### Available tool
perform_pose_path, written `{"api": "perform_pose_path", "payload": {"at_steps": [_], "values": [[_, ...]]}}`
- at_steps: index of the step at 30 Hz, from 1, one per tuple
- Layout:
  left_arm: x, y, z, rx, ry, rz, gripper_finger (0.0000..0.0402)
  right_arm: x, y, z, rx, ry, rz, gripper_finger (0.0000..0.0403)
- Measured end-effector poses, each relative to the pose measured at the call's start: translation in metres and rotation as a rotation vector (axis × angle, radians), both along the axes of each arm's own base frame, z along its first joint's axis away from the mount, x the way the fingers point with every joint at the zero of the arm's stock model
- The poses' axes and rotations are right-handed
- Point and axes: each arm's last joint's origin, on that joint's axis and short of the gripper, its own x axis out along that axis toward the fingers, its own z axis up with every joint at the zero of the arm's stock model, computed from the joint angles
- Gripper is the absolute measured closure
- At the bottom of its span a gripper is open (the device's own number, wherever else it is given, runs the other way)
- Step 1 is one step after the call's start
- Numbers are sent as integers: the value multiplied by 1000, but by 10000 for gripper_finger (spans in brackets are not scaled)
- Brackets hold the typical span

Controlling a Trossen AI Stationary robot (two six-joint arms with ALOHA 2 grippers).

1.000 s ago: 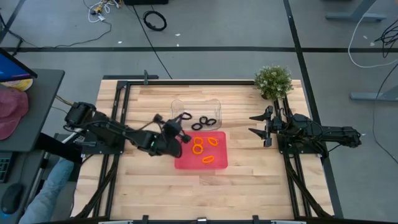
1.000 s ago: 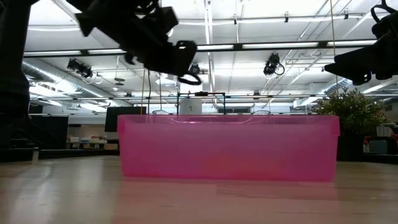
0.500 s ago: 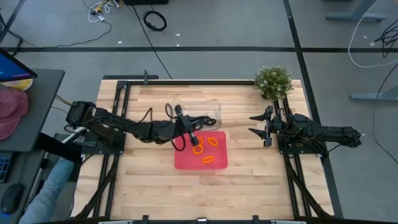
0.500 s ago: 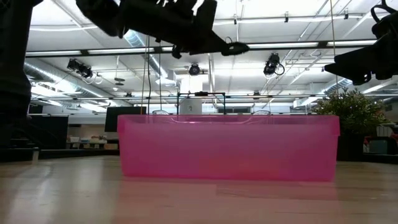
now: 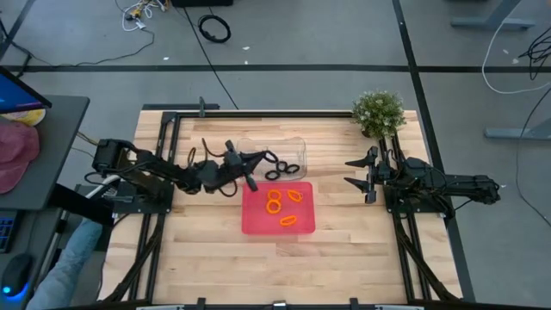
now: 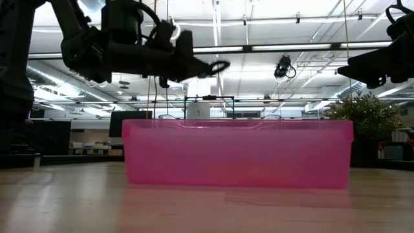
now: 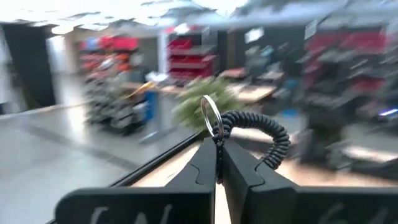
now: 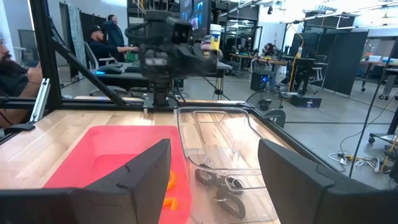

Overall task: Sort spring keychains
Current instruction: Put the black spring keychain into the transparent bin, then return to Home Position

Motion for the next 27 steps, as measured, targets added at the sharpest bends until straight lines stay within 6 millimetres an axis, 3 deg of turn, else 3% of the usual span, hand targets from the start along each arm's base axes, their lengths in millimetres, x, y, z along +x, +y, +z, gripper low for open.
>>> {"api": "perform_pose_path", "payload": {"at_steps": [4,13,16,23,27], "values": [[1,3,-7,3,93,101,392,0,0,0,0,0,0,156],[2,2,-6,39,110,84,379,0,0,0,0,0,0,156],[1,3,-6,39,117,104,348,0,0,0,0,0,0,156],[1,3,-6,38,117,108,231,0,0,0,0,0,0,156],[1,3,-7,31,114,112,190,0,0,0,0,0,0,156]]}}
